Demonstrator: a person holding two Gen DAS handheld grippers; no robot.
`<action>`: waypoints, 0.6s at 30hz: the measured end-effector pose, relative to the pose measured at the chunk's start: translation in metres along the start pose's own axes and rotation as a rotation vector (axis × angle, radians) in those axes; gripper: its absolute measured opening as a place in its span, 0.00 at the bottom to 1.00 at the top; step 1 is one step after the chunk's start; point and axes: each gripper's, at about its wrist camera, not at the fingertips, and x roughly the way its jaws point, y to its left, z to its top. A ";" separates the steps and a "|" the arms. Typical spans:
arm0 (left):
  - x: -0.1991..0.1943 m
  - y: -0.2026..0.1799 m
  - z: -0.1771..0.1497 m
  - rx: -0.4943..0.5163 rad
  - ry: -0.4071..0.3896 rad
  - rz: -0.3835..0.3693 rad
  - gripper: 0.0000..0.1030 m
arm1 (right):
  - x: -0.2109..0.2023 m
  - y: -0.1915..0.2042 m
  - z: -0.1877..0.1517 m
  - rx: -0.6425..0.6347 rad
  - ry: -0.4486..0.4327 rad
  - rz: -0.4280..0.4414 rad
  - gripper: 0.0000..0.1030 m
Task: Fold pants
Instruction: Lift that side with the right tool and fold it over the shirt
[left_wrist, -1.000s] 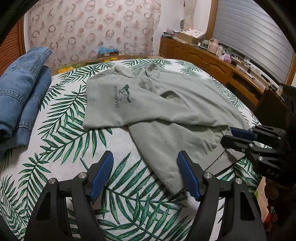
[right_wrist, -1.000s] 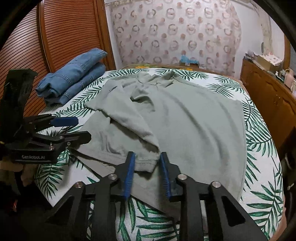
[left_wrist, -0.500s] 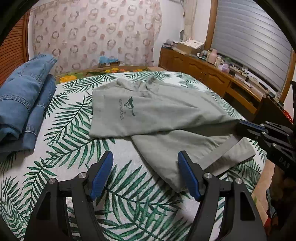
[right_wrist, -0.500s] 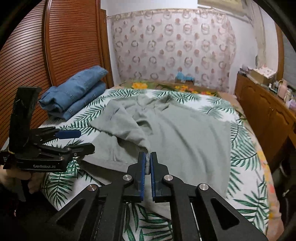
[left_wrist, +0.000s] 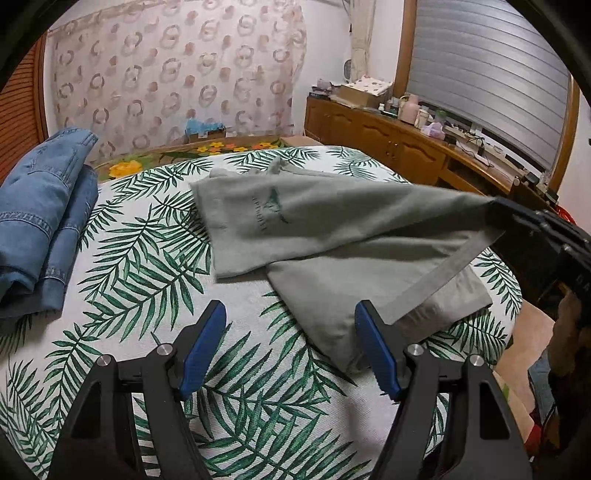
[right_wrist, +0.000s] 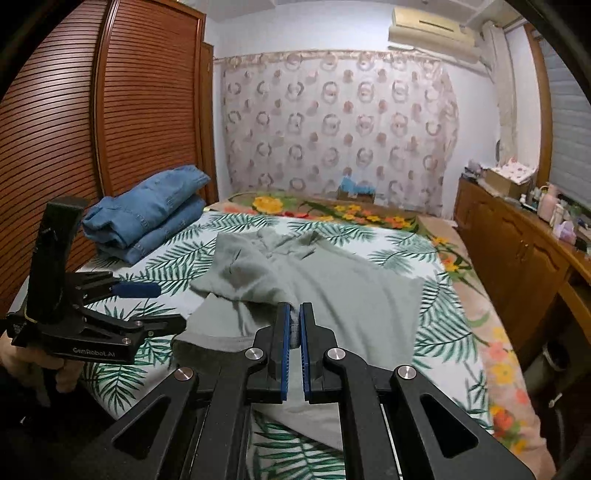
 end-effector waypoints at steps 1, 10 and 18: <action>0.001 -0.001 0.000 0.000 0.003 0.000 0.71 | -0.003 0.000 -0.002 0.007 -0.007 -0.007 0.05; 0.001 -0.005 0.000 0.005 0.001 -0.008 0.71 | -0.014 0.011 -0.015 0.020 -0.029 -0.055 0.05; 0.001 -0.009 0.000 0.011 0.000 -0.010 0.71 | -0.022 0.012 -0.031 0.046 -0.020 -0.082 0.05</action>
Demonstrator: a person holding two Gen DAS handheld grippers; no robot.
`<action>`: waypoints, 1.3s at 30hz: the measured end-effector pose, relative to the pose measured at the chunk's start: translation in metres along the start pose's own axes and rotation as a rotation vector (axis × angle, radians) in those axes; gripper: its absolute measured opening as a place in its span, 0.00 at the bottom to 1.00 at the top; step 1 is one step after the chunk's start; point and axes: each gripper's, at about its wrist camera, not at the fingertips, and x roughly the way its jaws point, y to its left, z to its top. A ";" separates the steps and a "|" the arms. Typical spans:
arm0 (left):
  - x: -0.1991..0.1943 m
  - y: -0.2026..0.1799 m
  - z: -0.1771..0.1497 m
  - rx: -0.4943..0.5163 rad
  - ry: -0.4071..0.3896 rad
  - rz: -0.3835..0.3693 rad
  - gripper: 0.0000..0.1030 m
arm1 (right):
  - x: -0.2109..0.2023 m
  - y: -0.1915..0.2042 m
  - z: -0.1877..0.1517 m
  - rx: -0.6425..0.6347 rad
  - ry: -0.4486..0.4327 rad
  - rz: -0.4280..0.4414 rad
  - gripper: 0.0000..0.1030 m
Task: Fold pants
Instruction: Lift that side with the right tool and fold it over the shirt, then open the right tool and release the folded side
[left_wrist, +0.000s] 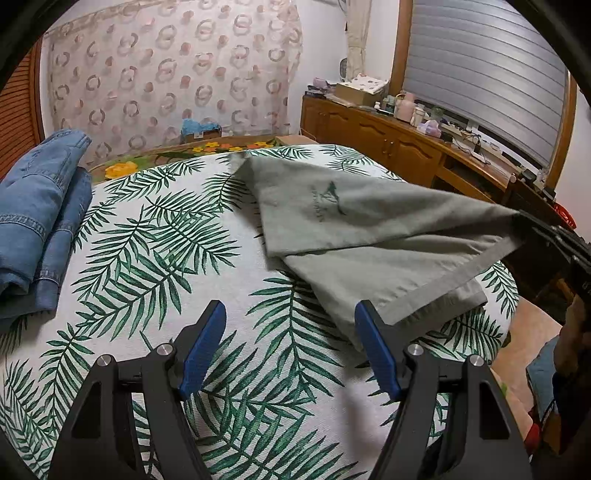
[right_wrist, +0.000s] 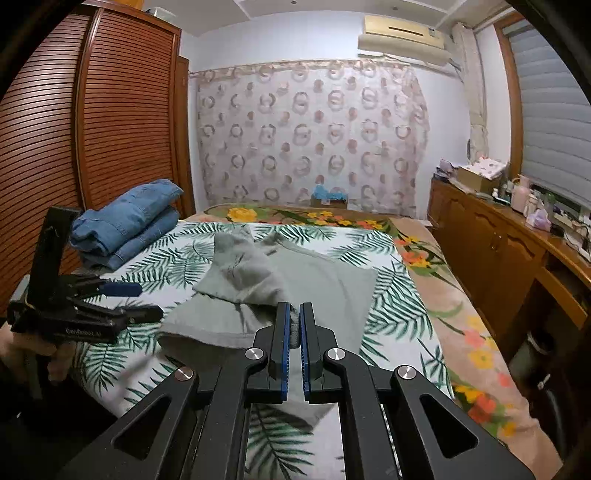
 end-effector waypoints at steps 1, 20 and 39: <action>0.000 0.000 0.000 0.000 0.000 -0.001 0.71 | 0.000 0.000 -0.001 0.004 0.006 -0.001 0.05; 0.015 -0.011 0.009 0.041 0.016 0.003 0.71 | 0.017 -0.016 -0.005 0.026 0.177 -0.006 0.05; 0.038 -0.012 0.000 0.059 0.129 0.021 0.72 | 0.012 -0.022 0.009 0.027 0.159 -0.026 0.16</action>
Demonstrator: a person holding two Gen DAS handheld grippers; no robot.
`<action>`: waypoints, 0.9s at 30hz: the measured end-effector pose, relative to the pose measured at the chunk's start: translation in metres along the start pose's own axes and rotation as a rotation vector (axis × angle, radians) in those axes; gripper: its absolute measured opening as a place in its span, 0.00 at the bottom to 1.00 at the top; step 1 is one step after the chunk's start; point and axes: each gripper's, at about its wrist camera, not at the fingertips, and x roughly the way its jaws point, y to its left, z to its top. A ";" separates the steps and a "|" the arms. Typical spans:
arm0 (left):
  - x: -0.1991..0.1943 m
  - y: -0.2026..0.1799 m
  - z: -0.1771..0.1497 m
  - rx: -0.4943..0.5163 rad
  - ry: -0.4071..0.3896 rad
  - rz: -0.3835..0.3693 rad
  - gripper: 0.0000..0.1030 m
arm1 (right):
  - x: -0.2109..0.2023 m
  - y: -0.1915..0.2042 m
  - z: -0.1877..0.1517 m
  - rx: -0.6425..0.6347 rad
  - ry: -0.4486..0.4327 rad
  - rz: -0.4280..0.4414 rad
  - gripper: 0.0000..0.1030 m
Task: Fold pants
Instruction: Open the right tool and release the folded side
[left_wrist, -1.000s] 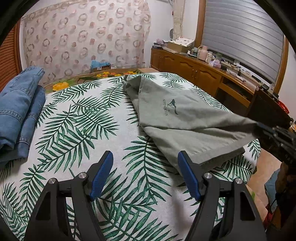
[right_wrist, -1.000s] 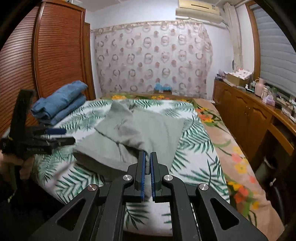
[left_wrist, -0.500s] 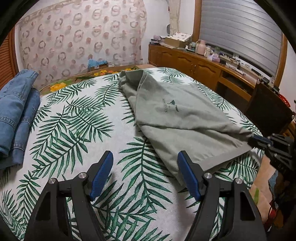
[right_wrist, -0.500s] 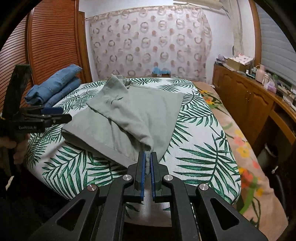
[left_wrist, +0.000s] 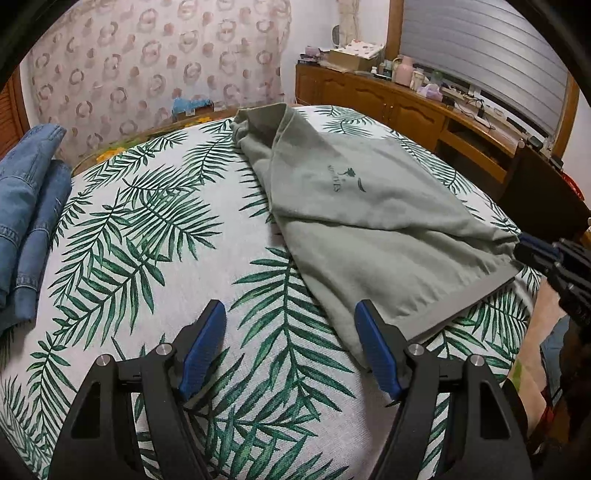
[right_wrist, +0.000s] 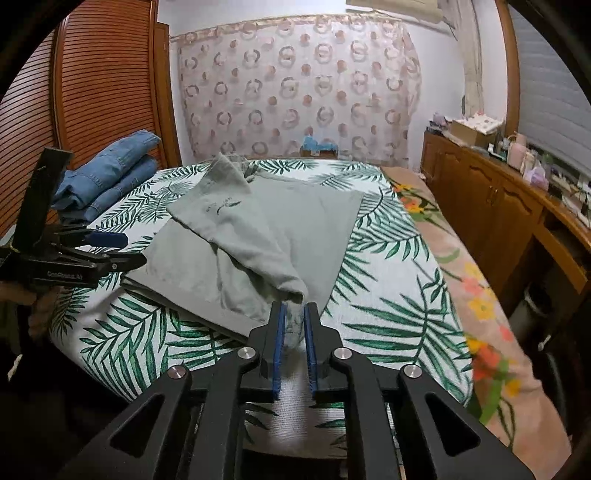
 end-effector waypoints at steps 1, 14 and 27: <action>0.000 0.000 0.000 0.000 0.000 0.000 0.72 | -0.001 -0.002 0.001 0.006 -0.006 -0.004 0.25; -0.002 0.001 -0.001 -0.021 -0.009 -0.025 0.72 | 0.013 0.003 0.041 0.000 -0.040 0.067 0.33; -0.019 0.032 0.004 -0.116 -0.101 -0.067 0.72 | 0.059 0.019 0.081 -0.022 0.004 0.186 0.34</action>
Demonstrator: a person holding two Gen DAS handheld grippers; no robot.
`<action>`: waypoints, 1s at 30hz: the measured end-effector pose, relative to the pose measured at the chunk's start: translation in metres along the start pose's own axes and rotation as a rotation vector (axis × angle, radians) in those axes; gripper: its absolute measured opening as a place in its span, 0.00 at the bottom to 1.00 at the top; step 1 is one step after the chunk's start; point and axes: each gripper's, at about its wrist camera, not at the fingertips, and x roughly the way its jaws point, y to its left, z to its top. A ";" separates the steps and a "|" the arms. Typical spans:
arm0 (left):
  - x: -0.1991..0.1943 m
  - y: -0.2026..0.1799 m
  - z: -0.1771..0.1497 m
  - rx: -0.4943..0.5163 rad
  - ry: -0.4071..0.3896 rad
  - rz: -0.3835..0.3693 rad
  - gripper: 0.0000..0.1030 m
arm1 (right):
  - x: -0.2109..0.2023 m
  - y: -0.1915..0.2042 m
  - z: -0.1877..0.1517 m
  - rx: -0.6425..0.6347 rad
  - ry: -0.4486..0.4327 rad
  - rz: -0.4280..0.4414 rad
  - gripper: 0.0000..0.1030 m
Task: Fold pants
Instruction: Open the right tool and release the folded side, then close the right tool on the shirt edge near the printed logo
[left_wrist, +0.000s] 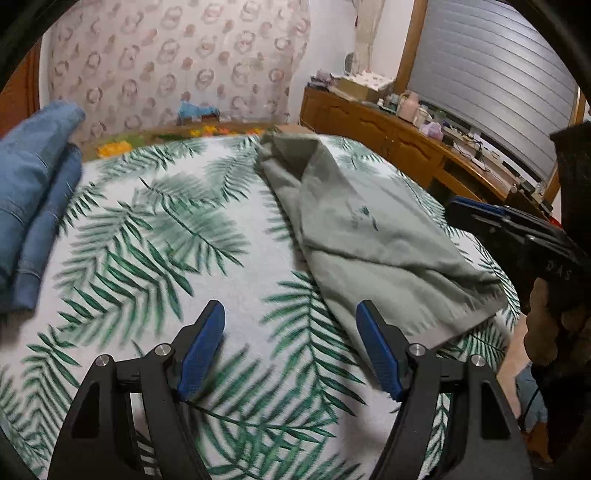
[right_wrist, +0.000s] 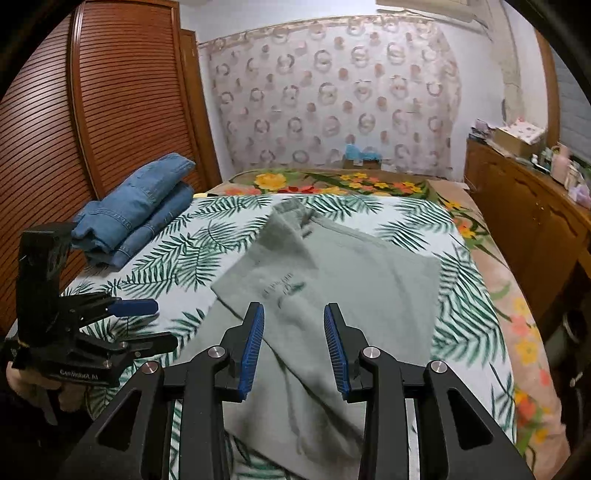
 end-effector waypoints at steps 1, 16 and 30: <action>-0.002 0.002 0.002 -0.002 -0.015 0.010 0.72 | 0.004 0.001 0.002 -0.006 0.005 0.004 0.34; -0.028 0.020 0.022 -0.014 -0.146 0.085 0.72 | 0.068 0.018 0.021 -0.139 0.148 0.079 0.34; -0.038 0.028 0.026 -0.028 -0.164 0.094 0.72 | 0.112 0.031 0.030 -0.249 0.257 0.060 0.36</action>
